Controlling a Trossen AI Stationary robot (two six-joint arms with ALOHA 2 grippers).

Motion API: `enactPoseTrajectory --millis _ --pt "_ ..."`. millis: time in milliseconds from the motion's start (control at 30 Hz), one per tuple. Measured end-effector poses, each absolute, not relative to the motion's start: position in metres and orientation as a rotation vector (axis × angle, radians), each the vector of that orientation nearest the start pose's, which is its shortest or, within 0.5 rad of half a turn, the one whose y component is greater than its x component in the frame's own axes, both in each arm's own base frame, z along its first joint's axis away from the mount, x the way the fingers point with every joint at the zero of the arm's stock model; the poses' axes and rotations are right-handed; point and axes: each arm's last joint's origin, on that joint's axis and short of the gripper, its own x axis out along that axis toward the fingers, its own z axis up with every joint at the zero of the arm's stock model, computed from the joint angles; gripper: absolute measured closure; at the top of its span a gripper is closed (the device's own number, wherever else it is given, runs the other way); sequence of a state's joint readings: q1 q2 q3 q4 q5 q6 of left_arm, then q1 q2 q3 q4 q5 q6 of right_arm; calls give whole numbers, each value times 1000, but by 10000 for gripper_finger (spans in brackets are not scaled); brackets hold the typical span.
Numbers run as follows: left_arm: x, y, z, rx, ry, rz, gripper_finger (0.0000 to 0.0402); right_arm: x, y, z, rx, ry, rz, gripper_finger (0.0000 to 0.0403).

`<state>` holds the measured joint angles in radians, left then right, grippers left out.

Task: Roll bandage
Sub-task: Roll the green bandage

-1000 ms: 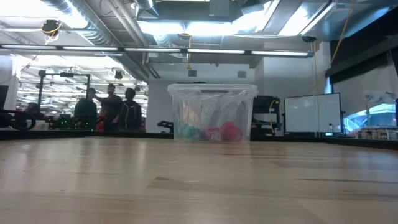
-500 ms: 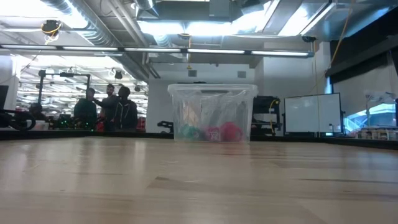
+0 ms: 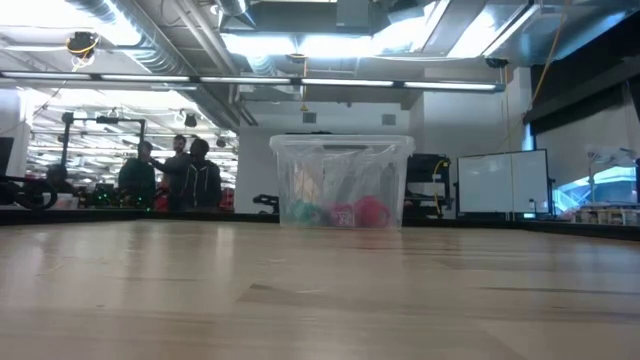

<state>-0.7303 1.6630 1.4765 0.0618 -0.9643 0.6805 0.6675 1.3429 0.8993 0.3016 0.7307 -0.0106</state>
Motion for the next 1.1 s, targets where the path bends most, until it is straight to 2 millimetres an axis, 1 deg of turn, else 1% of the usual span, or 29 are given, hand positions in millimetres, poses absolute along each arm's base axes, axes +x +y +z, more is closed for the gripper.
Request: enactPoseTrajectory --millis 133,233,367,467,567,700,833,933,1033,1100 --pt "299 -236 369 769 159 198 384 233 171 300 -120 128 -67 191" --pt "299 -236 370 766 159 198 384 224 172 307 -115 106 -113 191" --pt "299 -236 370 765 156 196 384 224 173 309 -102 93 -74 191" --pt "299 -235 370 764 156 196 384 234 172 306 -87 87 -28 191" --pt "300 -234 369 768 159 198 384 238 171 303 -86 99 32 191" --pt "300 -235 370 764 153 181 384 243 163 305 -72 87 18 191" --pt "300 -235 370 753 143 158 384 255 157 305 -49 55 87 191" --pt "301 -235 369 752 145 157 384 260 160 303 -74 21 135 195" --pt "301 -235 369 743 144 159 384 264 163 301 -110 3 131 220" --pt "301 -235 369 741 144 159 384 266 164 296 -146 19 101 252"
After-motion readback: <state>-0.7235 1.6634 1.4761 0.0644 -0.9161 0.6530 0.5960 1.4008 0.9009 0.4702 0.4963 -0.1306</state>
